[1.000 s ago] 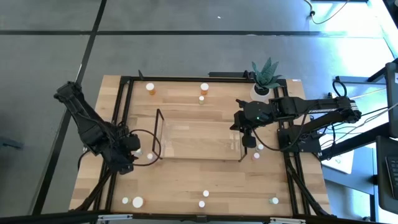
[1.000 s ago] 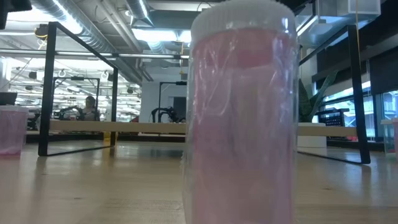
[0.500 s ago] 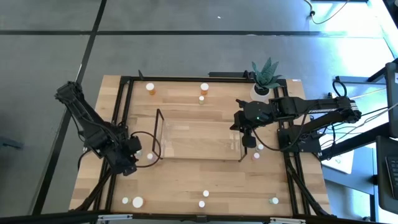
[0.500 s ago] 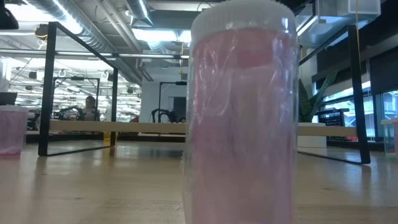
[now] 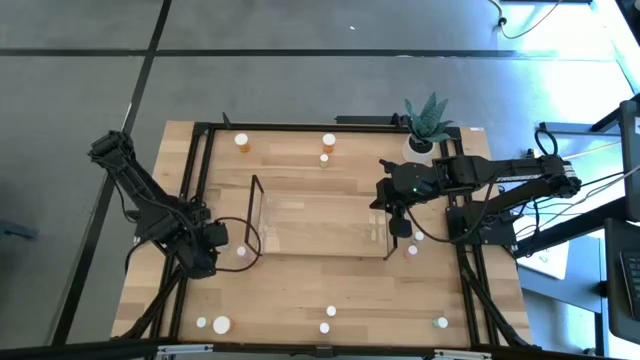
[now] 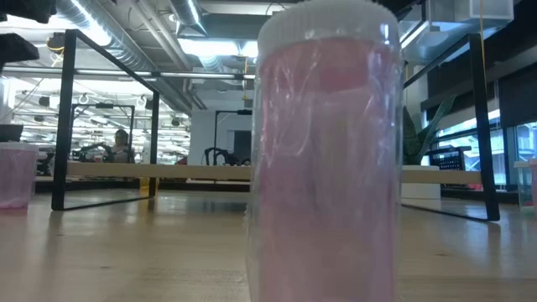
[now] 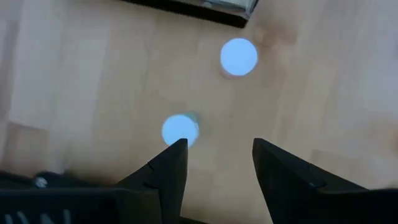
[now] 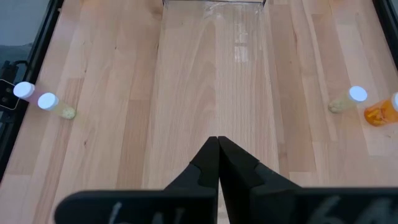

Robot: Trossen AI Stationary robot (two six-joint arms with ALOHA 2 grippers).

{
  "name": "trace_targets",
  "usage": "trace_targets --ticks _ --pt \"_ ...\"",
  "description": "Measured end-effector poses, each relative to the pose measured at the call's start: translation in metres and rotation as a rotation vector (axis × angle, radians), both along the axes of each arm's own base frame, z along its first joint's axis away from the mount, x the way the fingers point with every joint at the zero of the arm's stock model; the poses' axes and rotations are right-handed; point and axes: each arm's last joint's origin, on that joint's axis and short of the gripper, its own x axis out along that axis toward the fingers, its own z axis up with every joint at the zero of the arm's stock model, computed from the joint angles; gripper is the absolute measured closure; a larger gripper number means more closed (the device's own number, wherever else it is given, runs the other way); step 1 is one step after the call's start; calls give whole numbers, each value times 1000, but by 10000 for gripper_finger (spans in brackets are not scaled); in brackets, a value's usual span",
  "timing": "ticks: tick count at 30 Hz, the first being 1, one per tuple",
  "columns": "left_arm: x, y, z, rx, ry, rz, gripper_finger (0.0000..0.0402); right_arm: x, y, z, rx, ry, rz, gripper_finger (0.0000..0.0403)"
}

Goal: Pick and place medicine bottles onto shelf by color
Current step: Put the top left blue pill bottle on the shelf

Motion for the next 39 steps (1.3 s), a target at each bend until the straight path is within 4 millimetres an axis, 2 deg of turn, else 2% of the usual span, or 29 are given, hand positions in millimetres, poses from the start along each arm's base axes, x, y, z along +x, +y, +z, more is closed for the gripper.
trace_targets --ticks 11,39 --pt "-4 4 -21 39 30 -21 228 0 0 0 0 0 0 393" --pt "-7 9 -35 89 28 -19 227 0 0 0 0 0 0 393"
